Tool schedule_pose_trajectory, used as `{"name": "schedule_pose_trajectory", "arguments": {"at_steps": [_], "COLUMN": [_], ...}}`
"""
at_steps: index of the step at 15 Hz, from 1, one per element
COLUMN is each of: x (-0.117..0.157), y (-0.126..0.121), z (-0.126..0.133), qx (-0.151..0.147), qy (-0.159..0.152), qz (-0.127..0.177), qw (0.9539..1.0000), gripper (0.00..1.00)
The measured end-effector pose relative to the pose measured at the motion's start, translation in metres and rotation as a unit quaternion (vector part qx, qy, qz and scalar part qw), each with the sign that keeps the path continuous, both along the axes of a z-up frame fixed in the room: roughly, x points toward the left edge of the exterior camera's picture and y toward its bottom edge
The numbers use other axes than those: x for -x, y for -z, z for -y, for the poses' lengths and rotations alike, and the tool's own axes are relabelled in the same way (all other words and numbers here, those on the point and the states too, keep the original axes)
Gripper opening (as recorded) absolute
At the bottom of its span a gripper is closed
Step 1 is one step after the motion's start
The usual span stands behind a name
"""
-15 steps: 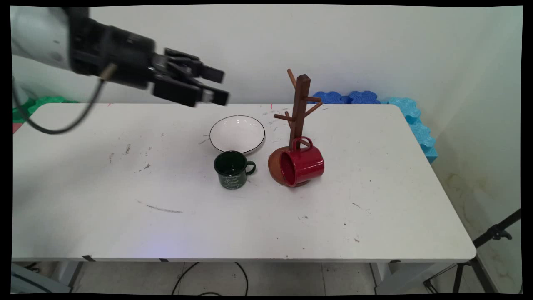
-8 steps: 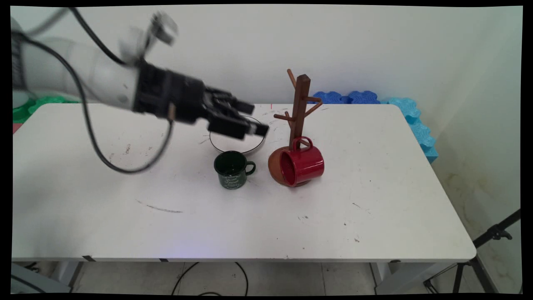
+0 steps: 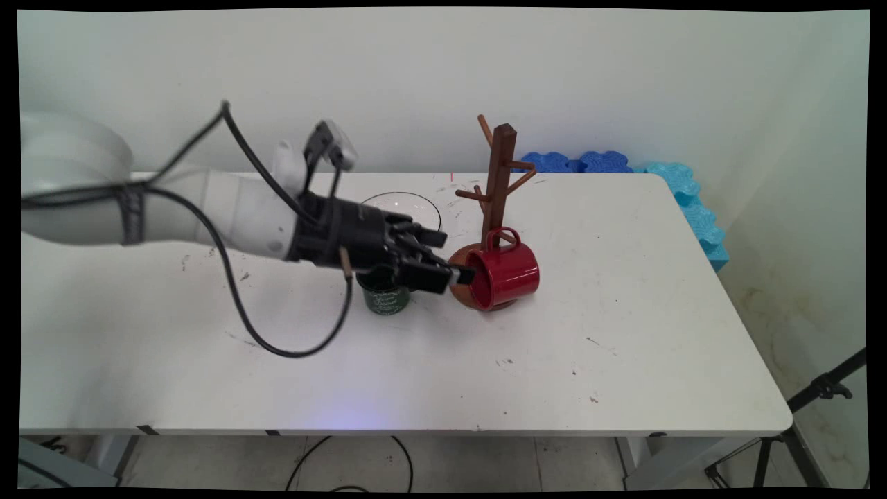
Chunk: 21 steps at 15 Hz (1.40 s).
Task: Pick up the red mug from the rack
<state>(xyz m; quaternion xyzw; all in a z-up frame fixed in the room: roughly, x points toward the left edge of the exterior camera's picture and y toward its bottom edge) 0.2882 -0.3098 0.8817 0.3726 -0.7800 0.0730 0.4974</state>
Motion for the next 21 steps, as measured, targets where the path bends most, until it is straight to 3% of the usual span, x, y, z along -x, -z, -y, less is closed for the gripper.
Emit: {"name": "schedule_pose_trajectory", "arguments": {"at_steps": [5,11,21], "x": [0.004,0.014,0.038], "y": [0.034,0.074,0.107], "z": [0.006,0.015,0.022], "qx": [-0.015,-0.002,-0.006], "qy": [-0.014,-0.027,-0.022], "qz": [-0.003,0.006,-0.009], "qw": [0.9998,0.9996,0.9997], "gripper": [1.00,1.00,1.00]}}
